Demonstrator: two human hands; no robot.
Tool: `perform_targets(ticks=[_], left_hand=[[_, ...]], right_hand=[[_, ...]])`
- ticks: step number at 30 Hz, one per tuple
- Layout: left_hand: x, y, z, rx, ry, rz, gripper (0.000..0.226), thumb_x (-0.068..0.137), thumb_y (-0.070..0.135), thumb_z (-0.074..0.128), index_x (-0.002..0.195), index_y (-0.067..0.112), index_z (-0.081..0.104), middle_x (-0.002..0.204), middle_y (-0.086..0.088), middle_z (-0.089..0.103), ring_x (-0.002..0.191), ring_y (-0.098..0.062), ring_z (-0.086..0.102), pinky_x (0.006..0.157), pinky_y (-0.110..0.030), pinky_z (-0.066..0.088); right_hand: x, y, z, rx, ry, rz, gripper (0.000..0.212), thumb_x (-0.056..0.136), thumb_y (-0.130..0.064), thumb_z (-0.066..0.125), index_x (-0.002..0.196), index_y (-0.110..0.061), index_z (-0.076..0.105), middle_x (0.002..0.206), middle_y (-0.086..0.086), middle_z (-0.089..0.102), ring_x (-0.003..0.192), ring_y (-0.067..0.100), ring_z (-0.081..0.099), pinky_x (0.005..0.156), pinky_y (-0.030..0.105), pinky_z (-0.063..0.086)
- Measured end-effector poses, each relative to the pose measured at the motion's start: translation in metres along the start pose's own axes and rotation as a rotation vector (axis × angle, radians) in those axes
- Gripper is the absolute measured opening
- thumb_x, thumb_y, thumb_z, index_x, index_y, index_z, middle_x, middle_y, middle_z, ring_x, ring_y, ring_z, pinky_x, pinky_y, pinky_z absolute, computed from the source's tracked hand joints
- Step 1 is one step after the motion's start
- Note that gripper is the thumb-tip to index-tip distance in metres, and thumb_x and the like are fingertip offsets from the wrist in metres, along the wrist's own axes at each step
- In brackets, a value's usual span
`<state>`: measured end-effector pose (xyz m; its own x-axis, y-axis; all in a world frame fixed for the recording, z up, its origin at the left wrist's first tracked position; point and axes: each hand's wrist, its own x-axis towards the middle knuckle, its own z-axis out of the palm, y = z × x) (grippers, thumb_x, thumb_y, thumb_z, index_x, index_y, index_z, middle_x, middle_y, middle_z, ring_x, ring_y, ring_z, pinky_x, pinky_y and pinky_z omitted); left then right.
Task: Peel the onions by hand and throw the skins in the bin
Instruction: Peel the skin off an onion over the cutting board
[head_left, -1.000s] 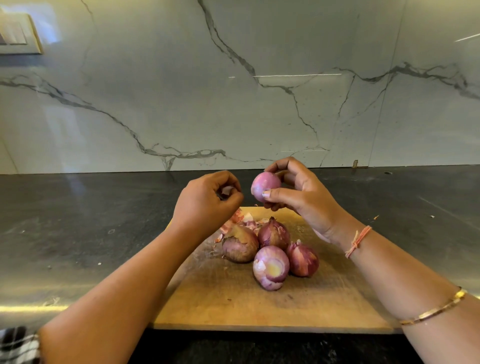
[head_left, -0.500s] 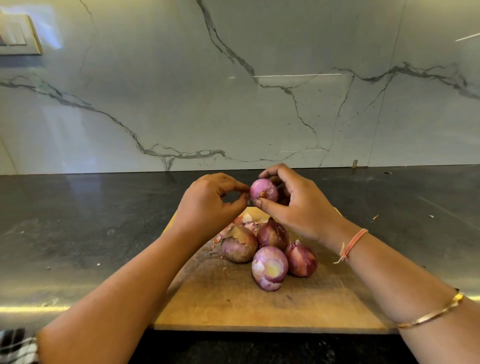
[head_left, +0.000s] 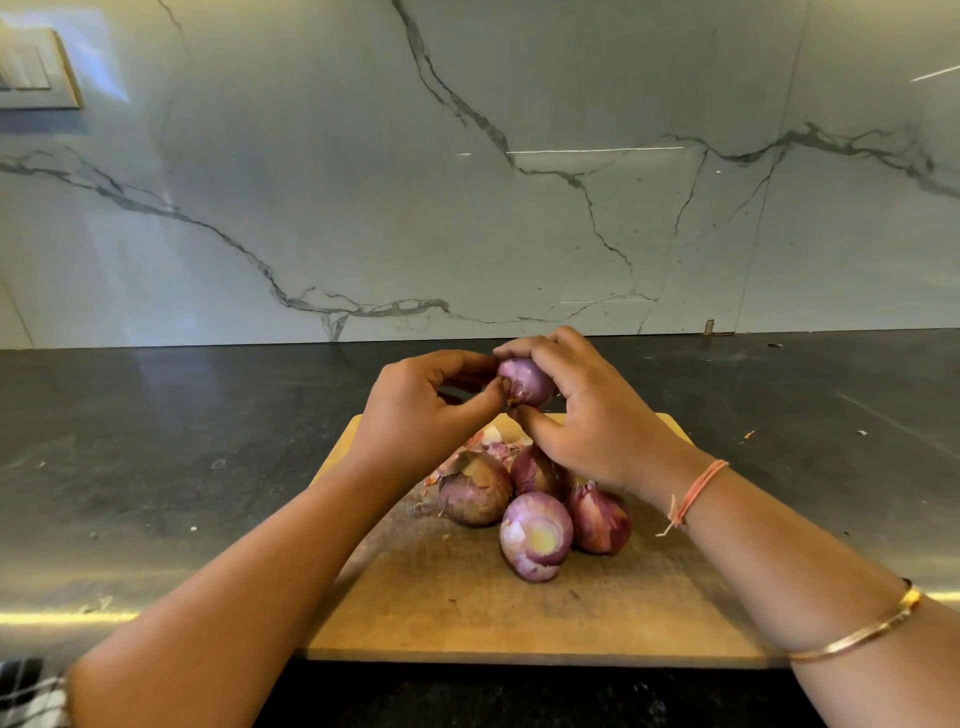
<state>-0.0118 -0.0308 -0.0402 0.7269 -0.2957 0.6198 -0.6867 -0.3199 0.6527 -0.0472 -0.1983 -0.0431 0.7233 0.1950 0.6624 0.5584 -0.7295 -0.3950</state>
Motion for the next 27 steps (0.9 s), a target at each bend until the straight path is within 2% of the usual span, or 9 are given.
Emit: perform_targets(ticks=[3,7,9,15,20,27], left_hand=[[-0.0002,0.0025,0.0007,-0.066,0.010,-0.021,0.011,0.082,0.024,0.070,0.090,0.031,0.070,0.079,0.018,0.070,0.076,0.005,0.066,0.066,-0.011,0.051],[-0.0002,0.0049,0.0015,-0.144,0.015,-0.062,0.011,0.083,0.020,0.071,0.092,0.026,0.070,0.079,0.015,0.071,0.074,0.003,0.067,0.062,-0.011,0.049],[-0.0007,0.0048,0.0021,-0.146,0.018,-0.075,0.011,0.082,0.020,0.071,0.093,0.024,0.070,0.079,0.013,0.071,0.073,0.002,0.067,0.062,-0.012,0.050],[-0.0023,0.0050,0.0038,-0.016,0.024,-0.031,0.011,0.080,0.021,0.070,0.090,0.024,0.072,0.071,0.015,0.070,0.069,0.002,0.066,0.063,-0.015,0.053],[-0.0026,0.0042,0.0043,0.100,0.021,0.029,0.019,0.080,0.026,0.067,0.096,0.019,0.074,0.072,0.017,0.068,0.068,0.006,0.063,0.061,-0.008,0.048],[-0.0023,0.0042,0.0047,0.183,0.031,0.074,0.016,0.083,0.023,0.066,0.096,0.020,0.075,0.072,0.004,0.071,0.065,-0.011,0.064,0.064,-0.034,0.054]], right_hand=[[0.0000,-0.0004,0.0003,-0.013,0.046,-0.015,0.051,0.080,-0.006,0.070,0.128,-0.011,0.052,0.118,0.003,0.050,0.114,0.017,0.049,0.100,0.028,0.040],[0.0007,-0.0001,-0.0005,-0.066,0.062,-0.070,0.042,0.078,-0.006,0.069,0.118,-0.008,0.057,0.112,0.003,0.051,0.108,0.017,0.050,0.094,0.020,0.039],[0.0013,0.0003,-0.0010,-0.093,0.060,-0.095,0.040,0.077,-0.009,0.069,0.115,-0.009,0.058,0.111,0.003,0.052,0.105,0.019,0.051,0.091,0.021,0.040],[0.0017,0.0012,-0.0007,-0.114,0.038,-0.125,0.035,0.076,-0.018,0.071,0.108,-0.010,0.059,0.105,0.001,0.053,0.094,0.018,0.055,0.080,0.036,0.049],[0.0021,0.0004,0.0000,-0.082,0.024,-0.112,0.033,0.075,-0.021,0.070,0.105,-0.011,0.061,0.102,0.001,0.055,0.092,0.018,0.056,0.078,0.039,0.050],[0.0024,0.0001,0.0006,-0.051,0.036,-0.096,0.032,0.075,-0.020,0.071,0.104,-0.010,0.060,0.100,0.001,0.058,0.090,0.017,0.057,0.077,0.036,0.049]])
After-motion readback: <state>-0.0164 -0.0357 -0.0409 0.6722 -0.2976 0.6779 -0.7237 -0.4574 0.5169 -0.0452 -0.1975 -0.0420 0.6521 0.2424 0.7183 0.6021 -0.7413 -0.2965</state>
